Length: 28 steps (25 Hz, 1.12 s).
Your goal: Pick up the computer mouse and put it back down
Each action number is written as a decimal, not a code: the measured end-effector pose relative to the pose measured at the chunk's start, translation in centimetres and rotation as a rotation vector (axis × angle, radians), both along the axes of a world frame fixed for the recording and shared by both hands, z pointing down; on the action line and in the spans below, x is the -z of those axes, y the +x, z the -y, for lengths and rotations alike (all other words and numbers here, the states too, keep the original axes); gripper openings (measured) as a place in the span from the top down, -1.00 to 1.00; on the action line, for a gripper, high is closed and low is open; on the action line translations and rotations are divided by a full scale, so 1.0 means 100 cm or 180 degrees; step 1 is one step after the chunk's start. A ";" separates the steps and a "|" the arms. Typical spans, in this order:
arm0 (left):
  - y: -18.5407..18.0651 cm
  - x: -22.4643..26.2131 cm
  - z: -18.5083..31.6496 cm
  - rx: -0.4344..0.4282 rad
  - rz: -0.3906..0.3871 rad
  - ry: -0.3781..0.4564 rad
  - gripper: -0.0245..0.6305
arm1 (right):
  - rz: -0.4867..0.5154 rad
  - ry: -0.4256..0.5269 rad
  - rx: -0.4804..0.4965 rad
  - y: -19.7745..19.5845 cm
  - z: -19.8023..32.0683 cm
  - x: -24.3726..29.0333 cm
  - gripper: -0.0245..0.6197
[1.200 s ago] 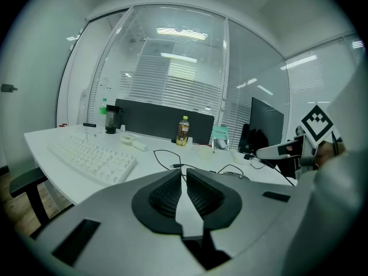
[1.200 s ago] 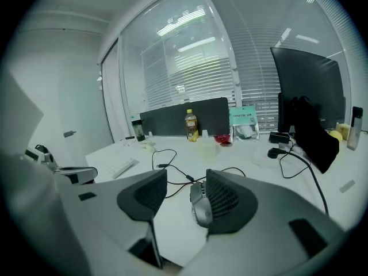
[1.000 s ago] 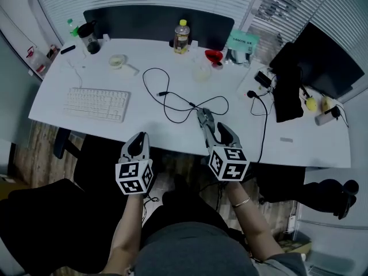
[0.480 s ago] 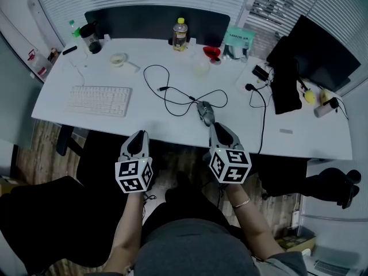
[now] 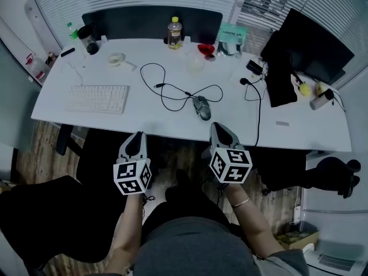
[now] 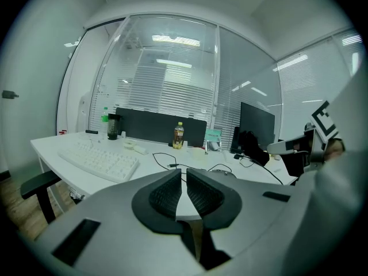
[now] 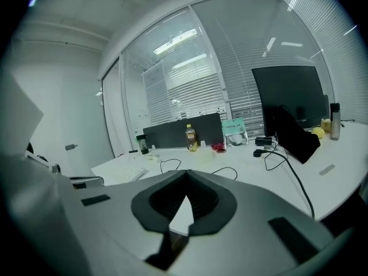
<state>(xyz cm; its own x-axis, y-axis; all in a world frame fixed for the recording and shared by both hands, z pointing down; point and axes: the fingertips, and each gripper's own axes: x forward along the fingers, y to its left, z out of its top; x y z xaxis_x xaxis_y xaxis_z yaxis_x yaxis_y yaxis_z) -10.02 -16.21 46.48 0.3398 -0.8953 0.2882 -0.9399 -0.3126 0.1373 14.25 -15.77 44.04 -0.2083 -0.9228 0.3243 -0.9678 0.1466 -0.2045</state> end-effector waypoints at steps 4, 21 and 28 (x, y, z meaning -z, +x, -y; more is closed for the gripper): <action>0.002 0.003 -0.008 -0.0018 -0.0001 0.0019 0.81 | -0.0005 -0.0007 -0.0001 0.003 -0.009 0.001 0.92; -0.003 0.010 -0.029 -0.0017 -0.0010 0.0097 0.81 | -0.0039 0.0023 0.0054 -0.005 -0.030 0.002 0.92; -0.006 0.010 -0.035 -0.0017 -0.0027 0.0102 0.81 | -0.0039 -0.0003 0.0056 -0.008 -0.036 -0.002 0.92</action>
<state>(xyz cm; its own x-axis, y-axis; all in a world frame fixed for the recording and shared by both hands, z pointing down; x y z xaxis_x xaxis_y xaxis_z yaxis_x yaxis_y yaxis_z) -10.66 -12.66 45.49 0.3470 -0.9021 0.2566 -0.9370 -0.3220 0.1350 13.44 -12.16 44.19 -0.2205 -0.9187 0.3278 -0.9676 0.1634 -0.1927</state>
